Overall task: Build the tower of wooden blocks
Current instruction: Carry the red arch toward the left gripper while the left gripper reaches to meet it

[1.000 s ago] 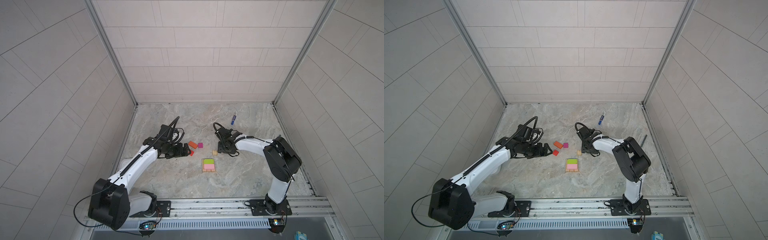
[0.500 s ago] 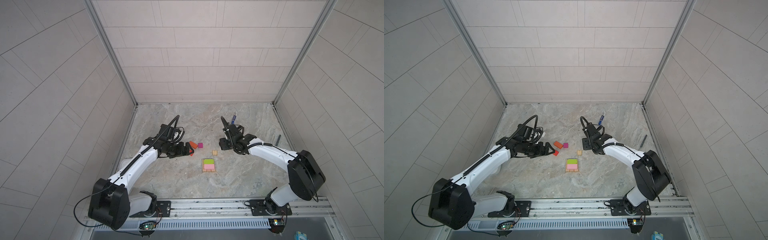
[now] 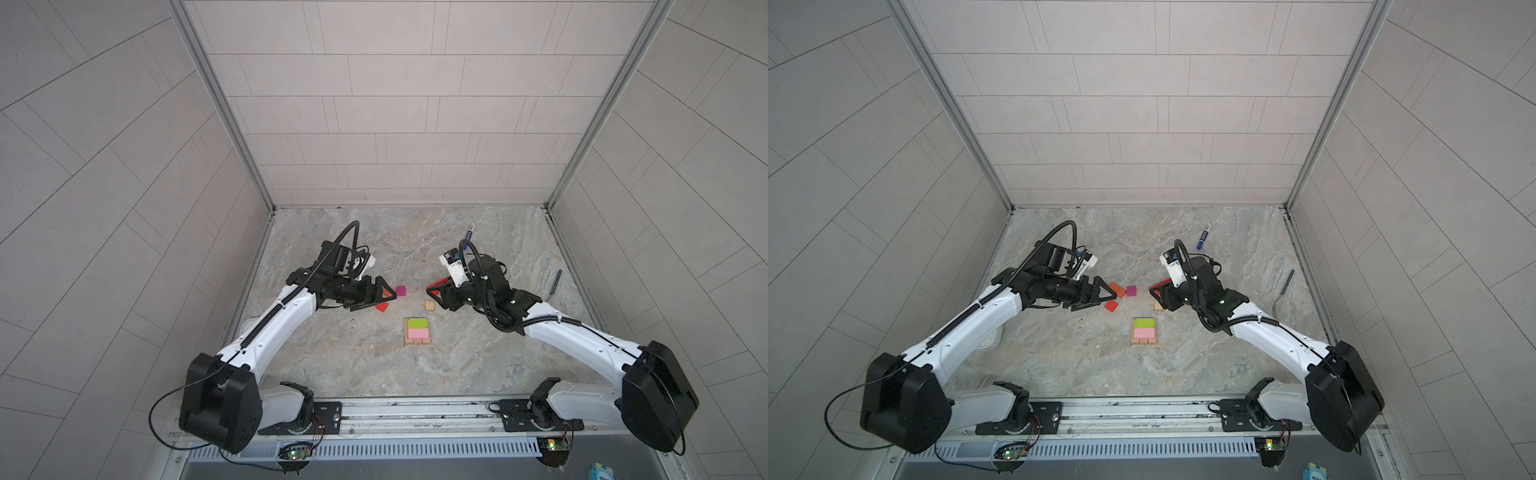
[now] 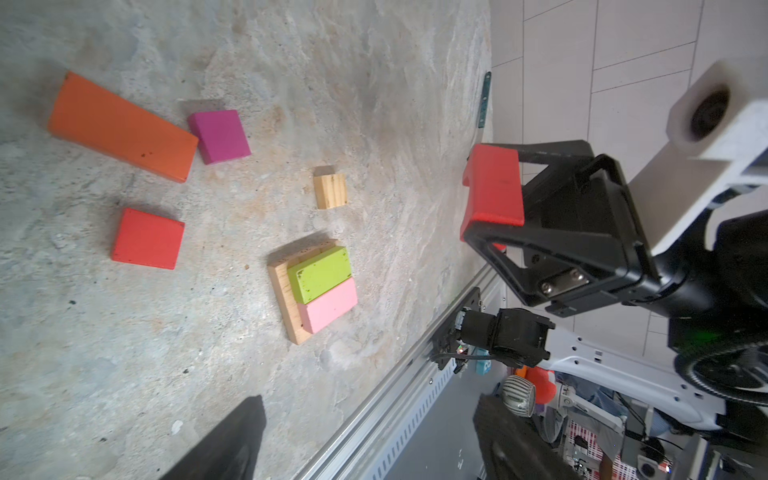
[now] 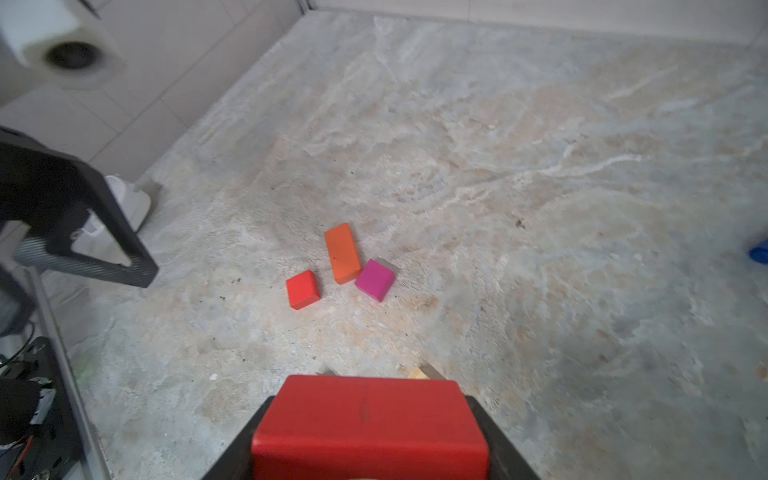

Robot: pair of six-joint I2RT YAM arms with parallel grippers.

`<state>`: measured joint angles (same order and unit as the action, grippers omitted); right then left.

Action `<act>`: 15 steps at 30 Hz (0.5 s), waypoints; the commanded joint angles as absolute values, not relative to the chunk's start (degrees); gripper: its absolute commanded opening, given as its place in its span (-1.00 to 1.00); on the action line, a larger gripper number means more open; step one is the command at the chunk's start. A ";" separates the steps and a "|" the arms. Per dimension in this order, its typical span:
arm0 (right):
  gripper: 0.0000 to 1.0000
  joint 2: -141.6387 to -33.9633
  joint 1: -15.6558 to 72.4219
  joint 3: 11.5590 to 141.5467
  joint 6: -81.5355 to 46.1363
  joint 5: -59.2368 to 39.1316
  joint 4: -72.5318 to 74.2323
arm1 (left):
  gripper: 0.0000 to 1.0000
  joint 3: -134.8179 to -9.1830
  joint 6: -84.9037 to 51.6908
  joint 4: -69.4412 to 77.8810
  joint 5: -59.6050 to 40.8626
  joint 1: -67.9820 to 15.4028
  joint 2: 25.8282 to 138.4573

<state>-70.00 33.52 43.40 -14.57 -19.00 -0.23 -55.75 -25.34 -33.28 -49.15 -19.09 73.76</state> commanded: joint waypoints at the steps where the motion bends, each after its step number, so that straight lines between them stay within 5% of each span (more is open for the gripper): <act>1: -0.02 -67.54 34.04 43.40 -11.36 -23.08 3.34 | 0.70 -57.90 -28.01 -31.25 -52.51 -19.17 75.41; 15: -0.02 -67.57 39.89 50.83 -6.94 -28.30 -5.17 | 0.57 -59.14 -41.14 -19.17 -62.67 -19.26 77.85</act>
